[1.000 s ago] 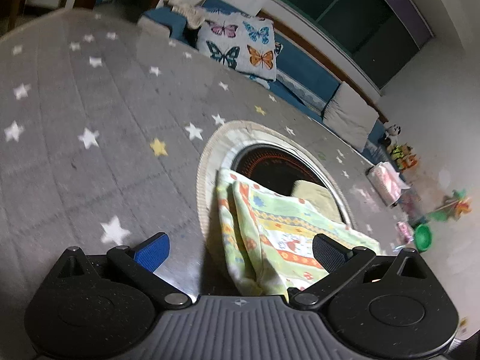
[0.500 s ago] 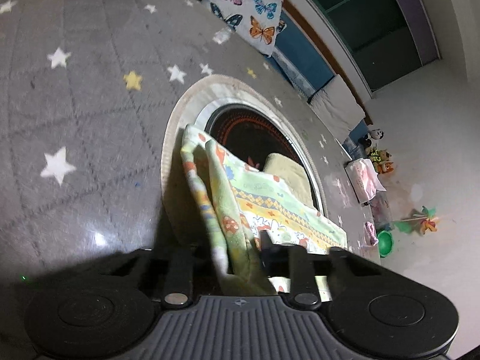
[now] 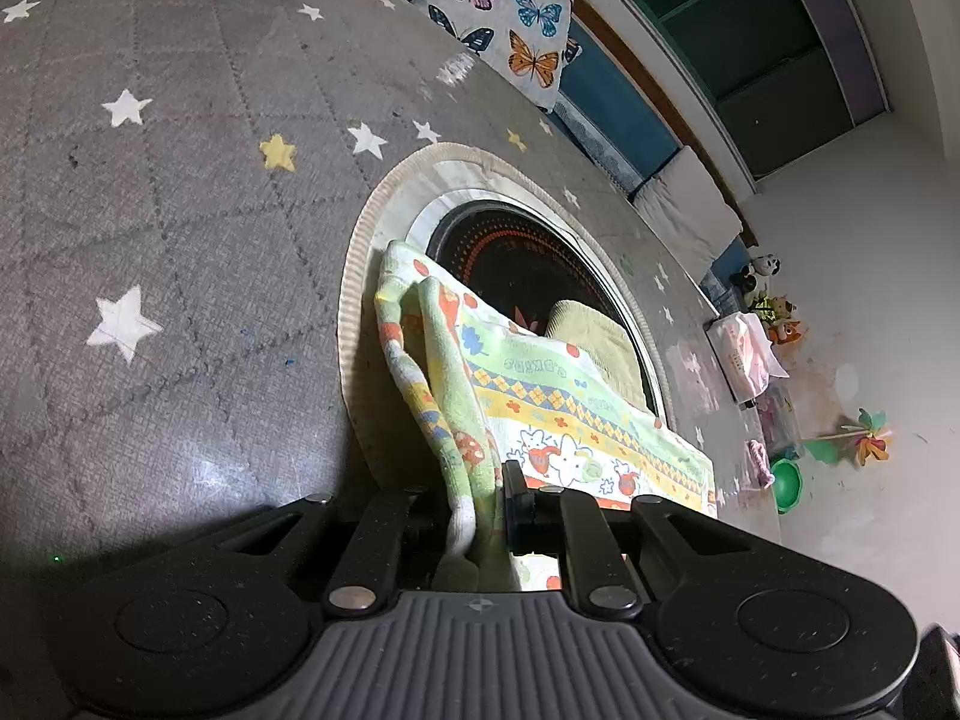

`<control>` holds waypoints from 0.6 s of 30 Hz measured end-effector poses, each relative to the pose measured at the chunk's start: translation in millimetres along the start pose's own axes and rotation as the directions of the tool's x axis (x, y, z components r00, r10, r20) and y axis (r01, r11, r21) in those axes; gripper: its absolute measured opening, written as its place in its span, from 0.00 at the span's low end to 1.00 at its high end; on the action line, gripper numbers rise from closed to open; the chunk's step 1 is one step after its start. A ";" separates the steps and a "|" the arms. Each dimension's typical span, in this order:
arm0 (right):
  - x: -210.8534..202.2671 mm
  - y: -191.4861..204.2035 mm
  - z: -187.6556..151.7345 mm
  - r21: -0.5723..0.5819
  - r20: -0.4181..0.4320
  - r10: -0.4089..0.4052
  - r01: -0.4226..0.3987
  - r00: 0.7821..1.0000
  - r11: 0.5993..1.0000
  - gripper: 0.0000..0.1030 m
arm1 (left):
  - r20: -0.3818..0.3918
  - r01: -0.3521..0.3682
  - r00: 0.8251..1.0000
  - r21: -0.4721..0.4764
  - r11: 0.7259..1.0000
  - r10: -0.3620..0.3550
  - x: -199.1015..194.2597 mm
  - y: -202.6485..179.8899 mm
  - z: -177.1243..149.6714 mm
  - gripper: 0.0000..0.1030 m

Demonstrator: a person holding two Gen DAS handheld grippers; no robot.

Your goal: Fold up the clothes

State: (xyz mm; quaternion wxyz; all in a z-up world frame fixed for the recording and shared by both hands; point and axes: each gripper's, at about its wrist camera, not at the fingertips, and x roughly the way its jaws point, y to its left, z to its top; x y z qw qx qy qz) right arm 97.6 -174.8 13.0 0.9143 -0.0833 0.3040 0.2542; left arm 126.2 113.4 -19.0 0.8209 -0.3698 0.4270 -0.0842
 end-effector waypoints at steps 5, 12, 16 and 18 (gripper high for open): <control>18.0 -59.7 -8.3 0.130 -0.042 -0.096 0.101 0.994 0.986 0.10 | 0.001 -0.008 1.000 0.013 1.000 0.008 -0.1 -0.4 0.4 0.13; 22.2 -95.4 -17.5 0.194 -0.037 -0.172 0.176 0.984 0.965 0.15 | 0.005 -0.018 1.000 0.026 1.000 0.018 -0.5 -2.7 -0.9 0.14; 19.6 -108.1 -21.1 0.231 -0.039 -0.227 0.230 0.973 0.946 0.31 | 0.006 -0.023 1.000 0.037 0.999 0.022 -0.5 -4.6 -1.5 0.14; 19.4 -115.1 -23.1 0.264 -0.037 -0.231 0.232 0.972 0.936 0.41 | 0.005 -0.024 1.000 0.041 0.999 0.024 -0.6 -5.1 -1.3 0.14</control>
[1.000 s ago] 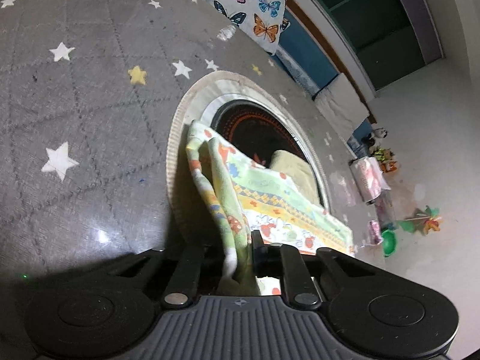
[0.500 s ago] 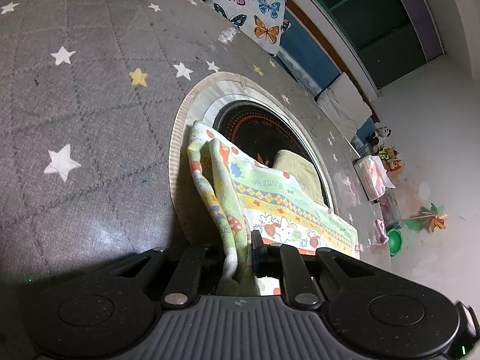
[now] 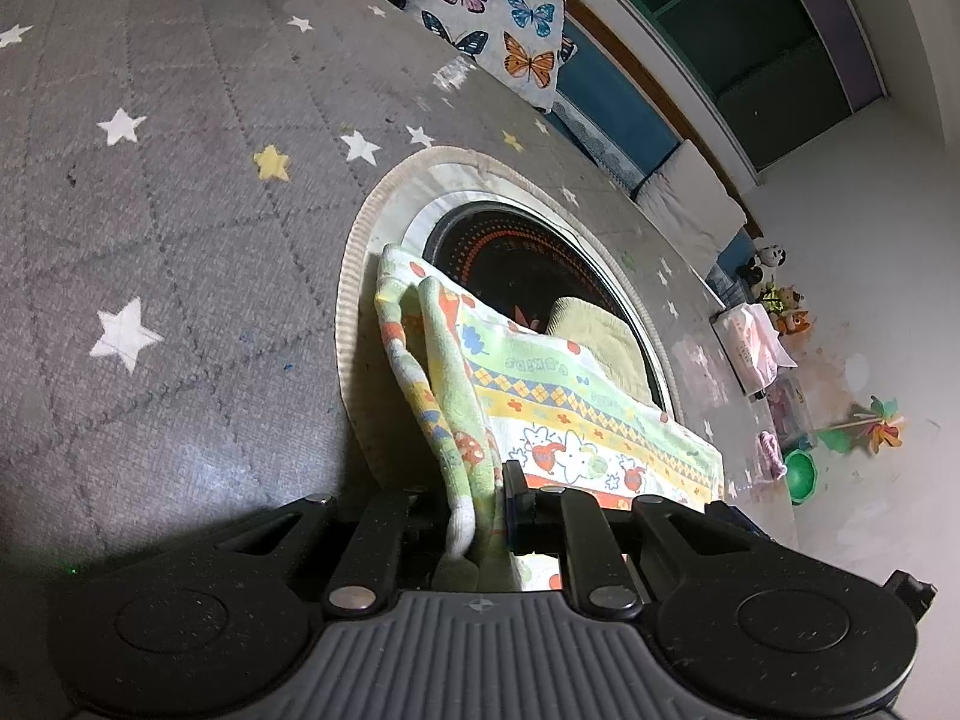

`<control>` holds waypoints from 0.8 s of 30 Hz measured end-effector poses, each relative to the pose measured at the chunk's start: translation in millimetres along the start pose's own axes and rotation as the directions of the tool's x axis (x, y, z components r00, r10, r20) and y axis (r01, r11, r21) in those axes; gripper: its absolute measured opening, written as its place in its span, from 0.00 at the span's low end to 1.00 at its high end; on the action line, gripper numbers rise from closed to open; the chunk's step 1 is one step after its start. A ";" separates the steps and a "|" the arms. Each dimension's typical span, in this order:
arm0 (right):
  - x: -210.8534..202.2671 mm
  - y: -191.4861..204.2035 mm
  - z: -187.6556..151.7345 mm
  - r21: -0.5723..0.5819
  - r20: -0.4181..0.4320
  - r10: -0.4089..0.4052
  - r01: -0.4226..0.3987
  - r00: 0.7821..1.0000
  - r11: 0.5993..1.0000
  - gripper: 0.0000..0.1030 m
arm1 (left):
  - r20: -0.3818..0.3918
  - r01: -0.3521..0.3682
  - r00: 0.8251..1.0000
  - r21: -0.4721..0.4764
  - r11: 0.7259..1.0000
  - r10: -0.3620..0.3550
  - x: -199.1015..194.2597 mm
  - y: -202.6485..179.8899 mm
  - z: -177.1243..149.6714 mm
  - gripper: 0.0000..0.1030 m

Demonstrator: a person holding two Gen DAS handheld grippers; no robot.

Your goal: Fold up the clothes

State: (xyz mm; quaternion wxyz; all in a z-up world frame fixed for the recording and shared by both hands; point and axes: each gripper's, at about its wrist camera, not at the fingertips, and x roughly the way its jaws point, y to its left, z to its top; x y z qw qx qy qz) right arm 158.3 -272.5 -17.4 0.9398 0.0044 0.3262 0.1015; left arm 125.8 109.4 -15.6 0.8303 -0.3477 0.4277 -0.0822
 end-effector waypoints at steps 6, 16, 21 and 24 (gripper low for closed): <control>3.6 -10.4 1.9 0.077 0.002 0.016 -0.016 1.000 0.997 0.45 | 0.001 -0.007 1.000 0.021 1.000 0.007 0.1 -2.2 0.0 0.14; -8.6 -3.3 3.6 0.110 0.044 0.068 -0.073 0.997 0.991 0.05 | 0.035 -0.011 0.999 0.082 0.997 0.008 -7.1 -22.1 1.4 0.12; -33.8 -13.0 11.9 0.085 0.090 0.059 -0.067 0.994 0.994 0.05 | 0.047 0.024 0.998 0.166 0.986 -0.032 -8.2 -60.5 4.9 0.11; -49.3 -26.3 18.8 0.071 0.114 0.025 -0.034 0.993 0.997 0.05 | 0.030 0.048 0.998 0.215 0.975 -0.055 3.5 -89.1 3.2 0.10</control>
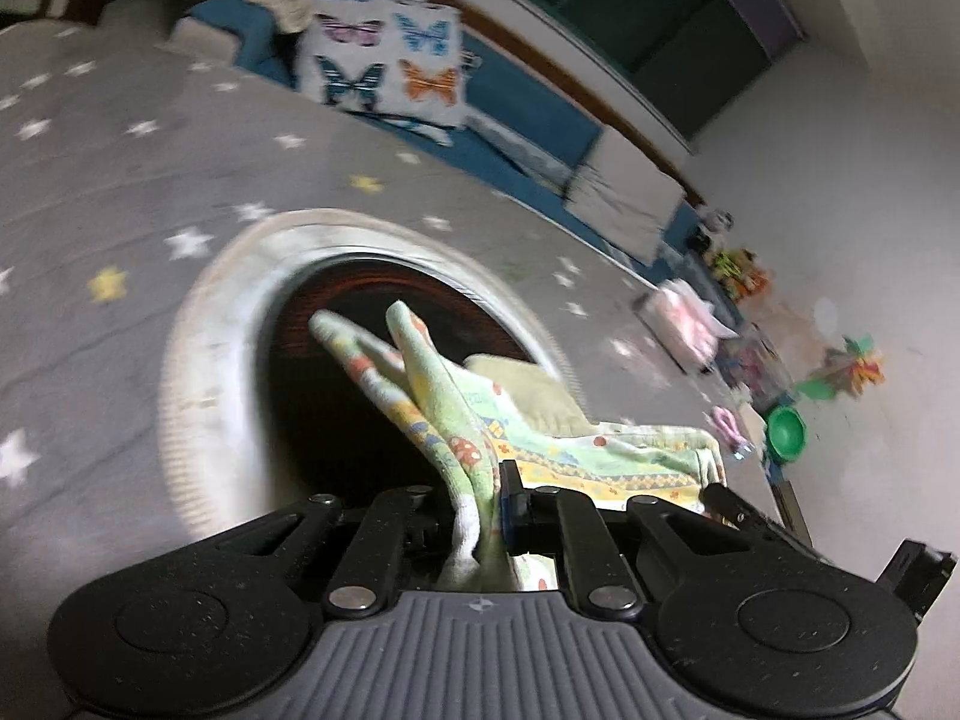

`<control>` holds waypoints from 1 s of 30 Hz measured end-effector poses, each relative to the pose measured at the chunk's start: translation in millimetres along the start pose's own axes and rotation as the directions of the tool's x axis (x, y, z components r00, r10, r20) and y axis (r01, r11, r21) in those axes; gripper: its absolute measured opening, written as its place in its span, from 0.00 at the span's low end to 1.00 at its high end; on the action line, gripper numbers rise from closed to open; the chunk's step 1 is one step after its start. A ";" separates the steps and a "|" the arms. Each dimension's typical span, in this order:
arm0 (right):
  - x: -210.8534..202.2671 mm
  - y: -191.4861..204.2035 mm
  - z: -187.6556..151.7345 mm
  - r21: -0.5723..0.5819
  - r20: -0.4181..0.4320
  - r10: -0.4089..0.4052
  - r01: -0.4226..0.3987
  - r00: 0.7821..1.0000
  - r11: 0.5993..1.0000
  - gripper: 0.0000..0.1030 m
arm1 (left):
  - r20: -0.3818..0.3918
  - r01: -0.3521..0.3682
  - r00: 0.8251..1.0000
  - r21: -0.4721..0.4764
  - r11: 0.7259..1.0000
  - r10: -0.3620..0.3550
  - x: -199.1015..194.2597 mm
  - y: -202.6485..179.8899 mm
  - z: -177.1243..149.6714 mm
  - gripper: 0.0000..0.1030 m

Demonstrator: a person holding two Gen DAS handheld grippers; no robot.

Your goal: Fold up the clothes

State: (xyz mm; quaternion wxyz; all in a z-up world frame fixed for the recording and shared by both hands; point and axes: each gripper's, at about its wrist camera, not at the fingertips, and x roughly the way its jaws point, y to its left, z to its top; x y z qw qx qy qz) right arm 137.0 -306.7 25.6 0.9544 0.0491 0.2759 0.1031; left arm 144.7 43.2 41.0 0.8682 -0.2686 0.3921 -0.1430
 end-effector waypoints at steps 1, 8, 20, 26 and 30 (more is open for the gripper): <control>-4.9 -6.3 3.4 -0.002 0.009 -0.014 0.014 1.000 1.000 0.05 | -0.005 0.010 1.000 0.015 1.000 -0.009 5.7 -9.5 0.8 0.10; -37.0 -64.2 23.2 0.007 0.058 -0.142 0.142 0.988 0.990 0.05 | -0.039 0.086 0.996 0.132 0.987 -0.081 52.3 -81.5 1.5 0.10; -65.5 -168.7 17.9 0.086 0.063 -0.361 0.355 0.930 0.931 0.05 | -0.200 0.168 0.973 0.266 0.949 -0.117 141.9 -166.2 -30.1 0.12; -40.0 -195.1 -17.4 0.058 -0.093 -0.430 0.437 0.898 0.898 0.06 | -0.247 0.062 0.969 0.341 0.938 0.026 161.4 -155.0 -52.4 0.38; -46.0 -191.9 -16.3 0.091 -0.082 -0.384 0.390 0.920 0.916 0.08 | -0.162 -0.002 0.984 0.394 0.919 0.072 147.1 -154.5 -41.2 0.46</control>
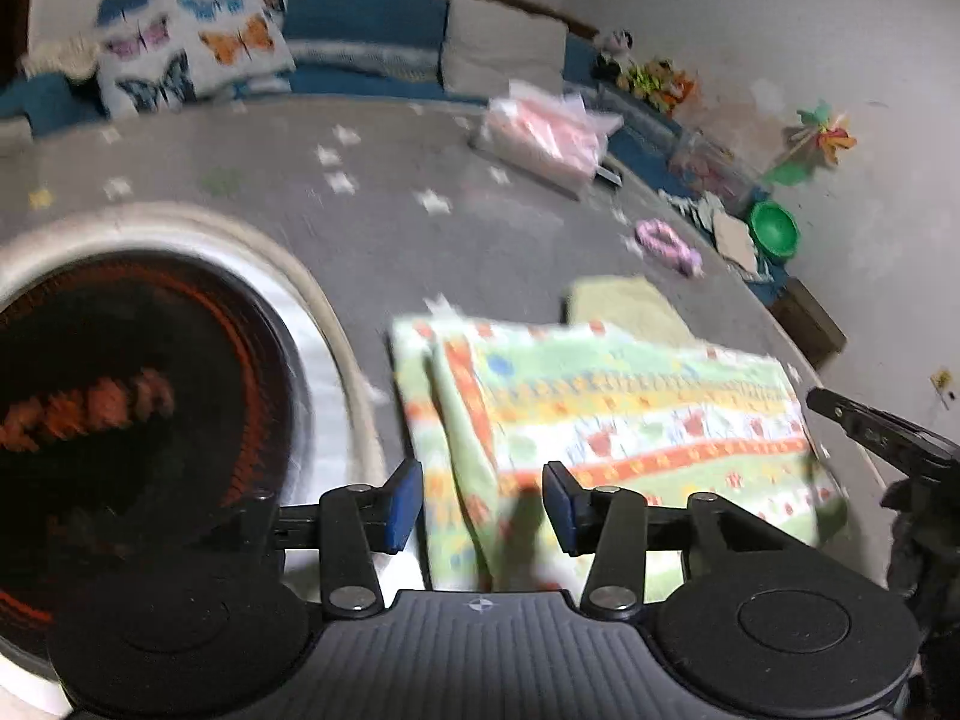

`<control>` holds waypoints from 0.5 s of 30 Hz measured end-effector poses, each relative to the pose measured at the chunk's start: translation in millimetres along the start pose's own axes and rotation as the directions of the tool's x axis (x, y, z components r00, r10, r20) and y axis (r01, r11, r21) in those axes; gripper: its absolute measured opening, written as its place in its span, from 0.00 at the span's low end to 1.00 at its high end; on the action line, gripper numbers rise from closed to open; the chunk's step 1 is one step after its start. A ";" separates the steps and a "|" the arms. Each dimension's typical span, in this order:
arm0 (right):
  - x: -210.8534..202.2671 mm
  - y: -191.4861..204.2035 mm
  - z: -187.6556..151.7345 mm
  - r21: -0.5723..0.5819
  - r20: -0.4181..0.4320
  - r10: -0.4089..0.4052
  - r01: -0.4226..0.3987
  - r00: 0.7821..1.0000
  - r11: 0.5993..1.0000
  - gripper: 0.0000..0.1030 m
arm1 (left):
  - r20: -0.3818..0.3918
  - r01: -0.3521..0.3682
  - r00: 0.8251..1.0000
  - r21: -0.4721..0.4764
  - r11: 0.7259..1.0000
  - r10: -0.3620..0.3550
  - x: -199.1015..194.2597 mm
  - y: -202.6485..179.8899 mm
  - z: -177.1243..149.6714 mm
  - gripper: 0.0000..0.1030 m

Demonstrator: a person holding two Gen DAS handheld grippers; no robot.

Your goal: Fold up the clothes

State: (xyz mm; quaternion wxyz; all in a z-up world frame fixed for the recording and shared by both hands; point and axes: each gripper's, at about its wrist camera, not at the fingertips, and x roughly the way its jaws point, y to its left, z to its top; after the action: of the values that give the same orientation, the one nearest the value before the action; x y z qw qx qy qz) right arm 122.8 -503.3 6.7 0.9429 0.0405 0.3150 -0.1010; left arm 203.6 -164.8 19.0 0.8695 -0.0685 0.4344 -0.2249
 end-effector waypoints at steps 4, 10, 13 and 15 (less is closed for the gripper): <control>4.4 19.5 11.0 0.005 -0.018 0.134 -0.134 0.991 0.991 0.09 | 0.049 0.019 0.999 0.001 1.000 -0.019 -5.6 -5.5 12.7 0.43; 25.3 53.2 14.3 0.005 -0.050 0.223 -0.223 0.974 0.975 0.10 | 0.021 0.104 0.994 0.062 0.993 -0.106 18.5 -33.6 25.9 0.23; 34.5 61.4 15.4 0.008 -0.062 0.237 -0.237 0.970 0.972 0.10 | 0.010 0.137 0.990 0.074 0.988 -0.139 32.5 -45.1 32.4 0.21; 38.4 66.9 16.1 -0.008 -0.066 0.239 -0.240 0.969 0.971 0.10 | -0.001 0.159 0.987 0.083 0.984 -0.159 43.1 -52.5 37.2 0.21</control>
State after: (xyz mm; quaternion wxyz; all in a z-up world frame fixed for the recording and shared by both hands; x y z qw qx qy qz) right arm 176.7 -446.6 -2.7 0.9378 0.0741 0.3388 0.0176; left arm 237.9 -233.8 27.0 0.8520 -0.0675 0.4155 -0.3113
